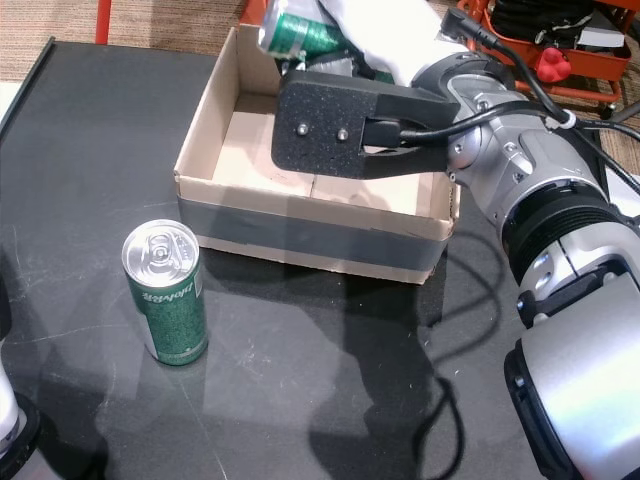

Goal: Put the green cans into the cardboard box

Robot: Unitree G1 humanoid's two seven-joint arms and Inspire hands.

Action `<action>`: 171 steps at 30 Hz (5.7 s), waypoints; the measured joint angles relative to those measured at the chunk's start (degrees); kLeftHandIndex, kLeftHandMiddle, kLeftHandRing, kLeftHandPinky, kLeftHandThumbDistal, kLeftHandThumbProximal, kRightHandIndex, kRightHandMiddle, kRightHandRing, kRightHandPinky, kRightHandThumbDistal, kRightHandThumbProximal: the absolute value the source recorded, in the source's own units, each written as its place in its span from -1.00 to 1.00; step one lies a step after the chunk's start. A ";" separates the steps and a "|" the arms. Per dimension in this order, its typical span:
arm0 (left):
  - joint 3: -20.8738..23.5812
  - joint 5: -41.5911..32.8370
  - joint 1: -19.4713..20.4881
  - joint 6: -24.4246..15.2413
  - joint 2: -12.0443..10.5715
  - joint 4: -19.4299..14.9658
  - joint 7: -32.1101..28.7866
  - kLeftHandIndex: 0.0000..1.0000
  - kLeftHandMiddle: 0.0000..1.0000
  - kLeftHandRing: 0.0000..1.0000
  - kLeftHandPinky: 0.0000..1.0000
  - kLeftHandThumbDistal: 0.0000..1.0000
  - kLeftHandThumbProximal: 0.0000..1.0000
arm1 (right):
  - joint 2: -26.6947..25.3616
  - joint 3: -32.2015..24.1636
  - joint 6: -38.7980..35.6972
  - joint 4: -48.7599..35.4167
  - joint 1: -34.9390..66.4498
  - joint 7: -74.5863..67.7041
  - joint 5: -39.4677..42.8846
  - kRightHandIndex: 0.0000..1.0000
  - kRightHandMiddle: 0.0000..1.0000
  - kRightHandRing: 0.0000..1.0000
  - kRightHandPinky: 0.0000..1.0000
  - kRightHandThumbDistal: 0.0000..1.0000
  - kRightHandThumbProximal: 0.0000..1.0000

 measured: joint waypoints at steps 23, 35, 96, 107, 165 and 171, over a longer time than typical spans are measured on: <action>-2.85 4.44 0.16 -2.84 0.35 1.29 6.72 1.00 0.96 1.00 1.00 0.37 1.00 | 0.17 1.98 3.40 0.13 -1.53 2.46 -2.08 0.74 0.94 0.99 0.98 1.00 0.66; -4.26 4.69 0.16 -3.03 1.05 1.35 7.79 1.00 0.96 1.00 1.00 0.31 1.00 | 0.91 1.24 6.12 0.16 -1.57 8.14 -0.80 1.00 1.00 1.00 1.00 1.00 0.62; -1.86 4.45 -4.54 -1.94 6.19 6.21 6.75 0.98 0.93 1.00 1.00 0.53 0.45 | -20.06 -10.83 -60.60 -72.02 52.58 23.66 76.25 0.36 0.26 0.31 0.61 -0.02 0.37; -0.48 2.90 -6.91 -3.98 7.46 11.11 3.01 0.88 0.86 1.00 1.00 0.05 0.45 | -11.66 -20.68 -47.45 -87.12 65.98 21.47 71.36 0.33 0.06 0.11 0.54 -0.12 0.70; 6.99 18.35 -17.25 18.84 20.23 12.44 -11.63 1.00 1.00 1.00 1.00 1.00 -0.64 | 8.47 -35.20 -31.00 -78.05 58.20 65.09 93.88 0.11 0.20 0.26 0.60 1.00 0.25; 8.02 19.31 -20.18 16.50 20.85 14.70 -9.00 1.00 1.00 1.00 0.94 1.00 -0.58 | 10.27 -37.31 -30.01 -77.56 57.78 66.83 93.95 0.10 0.19 0.26 0.58 1.00 0.17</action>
